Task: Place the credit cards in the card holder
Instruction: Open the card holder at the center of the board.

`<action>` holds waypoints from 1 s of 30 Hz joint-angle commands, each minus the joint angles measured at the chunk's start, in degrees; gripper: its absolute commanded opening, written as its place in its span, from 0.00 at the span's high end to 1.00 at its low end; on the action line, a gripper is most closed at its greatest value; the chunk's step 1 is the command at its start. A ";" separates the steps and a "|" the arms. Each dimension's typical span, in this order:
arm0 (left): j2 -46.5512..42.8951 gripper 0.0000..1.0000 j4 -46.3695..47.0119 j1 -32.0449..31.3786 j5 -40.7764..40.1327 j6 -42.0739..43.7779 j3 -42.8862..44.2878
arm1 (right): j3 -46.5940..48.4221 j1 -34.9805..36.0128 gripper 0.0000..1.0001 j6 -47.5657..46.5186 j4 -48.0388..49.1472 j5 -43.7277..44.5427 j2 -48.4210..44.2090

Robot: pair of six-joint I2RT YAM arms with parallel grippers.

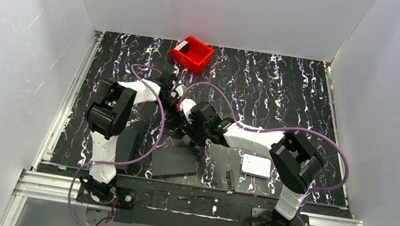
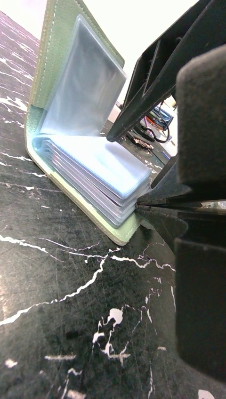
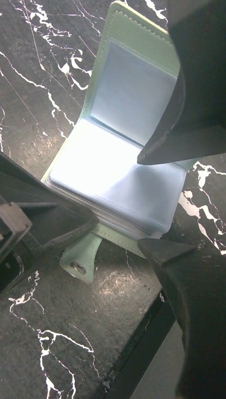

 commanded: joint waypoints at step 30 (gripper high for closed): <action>1.67 1.00 -4.64 -0.15 -3.06 3.01 0.88 | -2.19 -4.00 0.46 3.22 0.66 -0.30 -6.54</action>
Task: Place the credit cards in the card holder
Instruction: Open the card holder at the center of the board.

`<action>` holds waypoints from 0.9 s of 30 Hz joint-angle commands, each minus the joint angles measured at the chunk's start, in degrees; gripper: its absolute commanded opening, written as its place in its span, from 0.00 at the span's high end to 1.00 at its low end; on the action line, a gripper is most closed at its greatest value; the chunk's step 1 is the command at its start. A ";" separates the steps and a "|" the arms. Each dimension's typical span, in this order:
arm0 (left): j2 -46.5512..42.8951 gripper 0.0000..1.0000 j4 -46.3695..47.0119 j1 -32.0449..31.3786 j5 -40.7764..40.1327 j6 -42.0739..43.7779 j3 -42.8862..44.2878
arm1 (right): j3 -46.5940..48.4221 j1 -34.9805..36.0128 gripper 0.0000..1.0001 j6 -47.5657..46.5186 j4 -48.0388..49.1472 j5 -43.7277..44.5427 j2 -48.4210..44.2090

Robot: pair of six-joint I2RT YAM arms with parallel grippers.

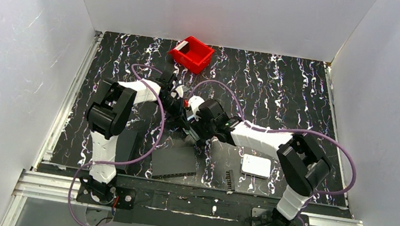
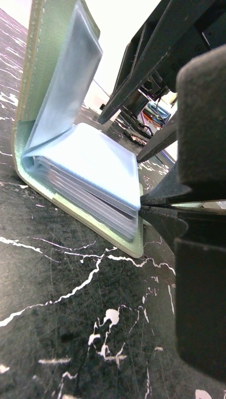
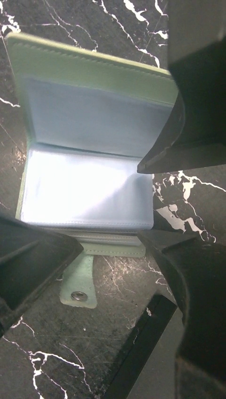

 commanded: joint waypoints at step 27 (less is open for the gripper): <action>1.35 1.00 -3.14 -0.26 -2.83 1.96 0.38 | 7.61 -12.25 0.41 15.38 8.50 -0.18 4.86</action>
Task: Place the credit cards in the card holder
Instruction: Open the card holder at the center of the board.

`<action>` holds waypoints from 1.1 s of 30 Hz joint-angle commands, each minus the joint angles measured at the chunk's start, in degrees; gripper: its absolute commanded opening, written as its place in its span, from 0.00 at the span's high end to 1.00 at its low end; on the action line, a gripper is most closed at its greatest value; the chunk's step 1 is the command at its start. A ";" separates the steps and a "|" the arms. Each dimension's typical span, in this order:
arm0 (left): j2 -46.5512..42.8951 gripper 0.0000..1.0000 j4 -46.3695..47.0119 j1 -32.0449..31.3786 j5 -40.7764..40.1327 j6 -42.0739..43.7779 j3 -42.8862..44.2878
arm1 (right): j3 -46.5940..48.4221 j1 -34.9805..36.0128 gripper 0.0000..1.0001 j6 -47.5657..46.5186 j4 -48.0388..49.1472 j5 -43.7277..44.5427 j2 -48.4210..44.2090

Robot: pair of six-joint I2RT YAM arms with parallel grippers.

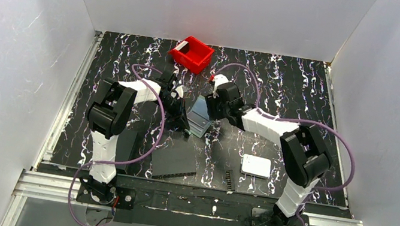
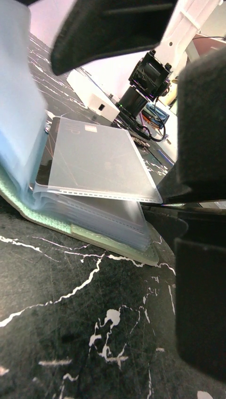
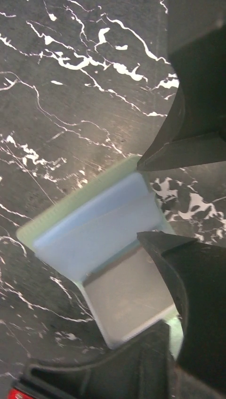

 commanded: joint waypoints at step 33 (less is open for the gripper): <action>1.11 0.86 2.08 -2.43 -0.56 -6.01 8.66 | 13.06 -10.99 0.15 7.01 -7.45 -24.55 8.51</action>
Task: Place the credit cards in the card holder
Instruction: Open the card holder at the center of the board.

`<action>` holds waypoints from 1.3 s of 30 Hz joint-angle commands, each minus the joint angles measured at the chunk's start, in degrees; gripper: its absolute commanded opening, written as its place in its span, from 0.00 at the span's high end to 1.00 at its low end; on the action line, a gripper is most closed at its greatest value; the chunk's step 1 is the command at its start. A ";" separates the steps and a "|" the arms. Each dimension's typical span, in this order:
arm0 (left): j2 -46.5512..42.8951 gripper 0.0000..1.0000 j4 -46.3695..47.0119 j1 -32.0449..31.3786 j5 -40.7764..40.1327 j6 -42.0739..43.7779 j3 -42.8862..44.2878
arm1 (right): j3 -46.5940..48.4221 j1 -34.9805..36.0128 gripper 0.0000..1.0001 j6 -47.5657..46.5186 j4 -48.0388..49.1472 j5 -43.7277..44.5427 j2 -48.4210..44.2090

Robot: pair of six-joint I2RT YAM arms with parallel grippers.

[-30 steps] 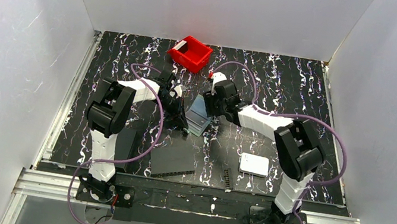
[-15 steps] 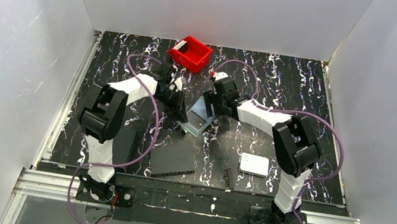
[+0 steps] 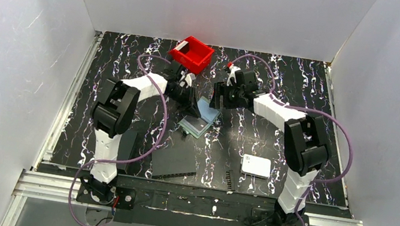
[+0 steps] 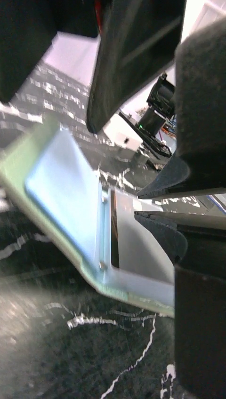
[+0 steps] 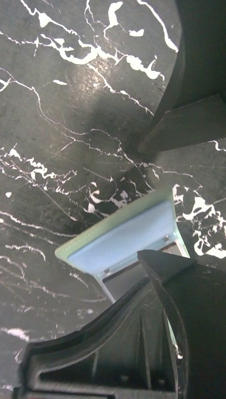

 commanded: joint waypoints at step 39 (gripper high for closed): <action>-14.58 0.25 1.73 7.74 -20.55 10.72 6.13 | -23.44 -5.65 0.48 14.07 19.76 -16.14 -12.66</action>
